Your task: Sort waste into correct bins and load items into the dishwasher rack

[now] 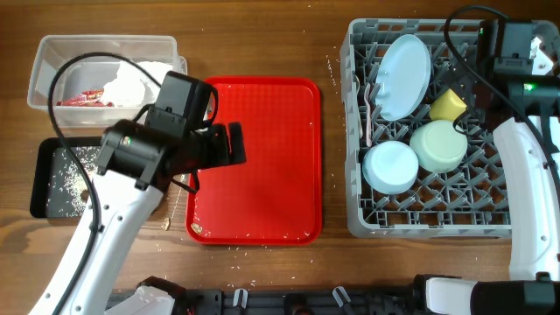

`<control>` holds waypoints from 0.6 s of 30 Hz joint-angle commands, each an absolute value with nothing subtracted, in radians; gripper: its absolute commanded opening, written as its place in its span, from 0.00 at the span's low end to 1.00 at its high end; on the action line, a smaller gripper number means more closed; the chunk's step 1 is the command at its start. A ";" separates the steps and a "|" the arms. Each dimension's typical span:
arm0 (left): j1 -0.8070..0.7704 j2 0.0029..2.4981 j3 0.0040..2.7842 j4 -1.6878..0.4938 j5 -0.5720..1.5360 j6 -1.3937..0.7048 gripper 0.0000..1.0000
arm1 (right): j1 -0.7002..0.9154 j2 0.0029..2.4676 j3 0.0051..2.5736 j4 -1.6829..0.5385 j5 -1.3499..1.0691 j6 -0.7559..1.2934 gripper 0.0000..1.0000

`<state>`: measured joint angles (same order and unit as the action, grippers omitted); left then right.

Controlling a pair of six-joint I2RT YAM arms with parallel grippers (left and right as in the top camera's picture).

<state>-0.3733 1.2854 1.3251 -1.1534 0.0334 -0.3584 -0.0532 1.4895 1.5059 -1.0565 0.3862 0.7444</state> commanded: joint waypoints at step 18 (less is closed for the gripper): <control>-0.088 0.477 0.571 -0.609 0.287 0.049 1.00 | -0.056 1.502 1.510 -1.055 0.388 0.762 1.00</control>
<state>-0.0982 0.4919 0.5877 -0.6125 0.2623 0.0093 -0.0532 1.4895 1.5059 -1.0550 0.3859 0.7444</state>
